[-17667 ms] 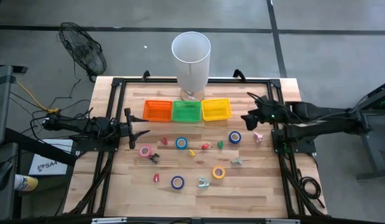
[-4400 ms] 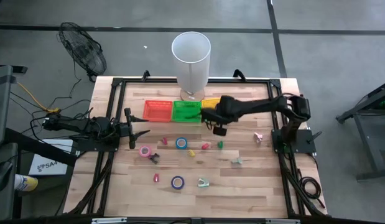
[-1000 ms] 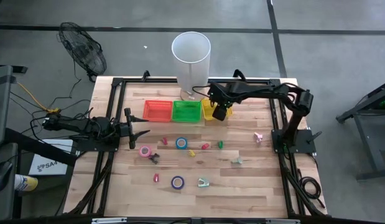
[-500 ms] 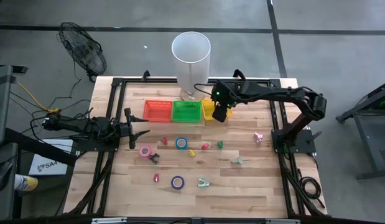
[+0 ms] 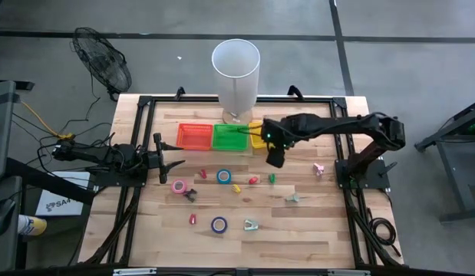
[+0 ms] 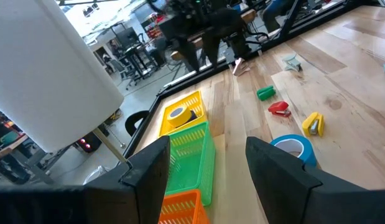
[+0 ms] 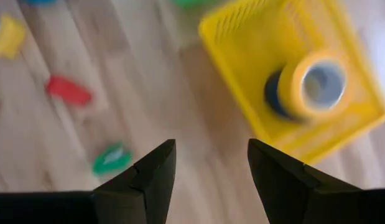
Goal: Pick and place Stapler, Stapler remover, tape
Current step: Put the pink staple remover into the green bin
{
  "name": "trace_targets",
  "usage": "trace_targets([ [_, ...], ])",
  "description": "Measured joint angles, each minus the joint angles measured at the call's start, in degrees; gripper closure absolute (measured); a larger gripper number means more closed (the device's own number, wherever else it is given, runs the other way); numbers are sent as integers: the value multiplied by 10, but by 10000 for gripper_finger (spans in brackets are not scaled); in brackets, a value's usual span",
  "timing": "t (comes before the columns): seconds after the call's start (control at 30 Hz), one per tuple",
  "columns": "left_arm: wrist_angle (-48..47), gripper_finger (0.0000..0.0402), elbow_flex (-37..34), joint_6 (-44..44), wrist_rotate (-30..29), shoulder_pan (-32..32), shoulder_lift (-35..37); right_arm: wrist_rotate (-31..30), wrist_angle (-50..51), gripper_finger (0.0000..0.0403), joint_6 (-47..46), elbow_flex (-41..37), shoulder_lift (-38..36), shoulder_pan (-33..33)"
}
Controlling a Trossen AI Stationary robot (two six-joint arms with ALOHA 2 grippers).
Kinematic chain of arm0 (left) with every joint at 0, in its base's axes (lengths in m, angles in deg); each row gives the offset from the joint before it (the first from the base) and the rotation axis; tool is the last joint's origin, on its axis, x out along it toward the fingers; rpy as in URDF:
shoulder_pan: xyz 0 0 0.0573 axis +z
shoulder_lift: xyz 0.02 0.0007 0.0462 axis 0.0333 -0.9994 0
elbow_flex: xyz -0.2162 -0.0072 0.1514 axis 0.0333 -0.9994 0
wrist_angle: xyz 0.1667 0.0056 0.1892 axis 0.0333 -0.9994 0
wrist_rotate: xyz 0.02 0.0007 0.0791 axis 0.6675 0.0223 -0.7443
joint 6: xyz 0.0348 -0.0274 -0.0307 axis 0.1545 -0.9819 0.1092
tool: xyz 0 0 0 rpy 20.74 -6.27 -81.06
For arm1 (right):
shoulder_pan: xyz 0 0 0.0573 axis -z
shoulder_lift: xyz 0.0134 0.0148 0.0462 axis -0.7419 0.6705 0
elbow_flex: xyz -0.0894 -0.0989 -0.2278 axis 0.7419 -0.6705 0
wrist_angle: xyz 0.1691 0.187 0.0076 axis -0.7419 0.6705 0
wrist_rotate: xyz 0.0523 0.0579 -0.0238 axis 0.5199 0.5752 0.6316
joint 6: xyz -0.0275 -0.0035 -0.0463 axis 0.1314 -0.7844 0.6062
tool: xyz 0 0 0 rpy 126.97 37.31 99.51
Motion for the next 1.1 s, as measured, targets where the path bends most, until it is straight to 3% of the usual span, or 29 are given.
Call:
trace_targets([
  [0.43,0,195,0,0,0,0,0,-55,230,210,-206,0,0,-47],
  [0.67,0,195,0,0,0,0,0,-56,263,210,-276,-10,0,-67],
  [1.1,0,195,0,0,0,0,0,-12,242,210,-304,-164,-1,-39],
])
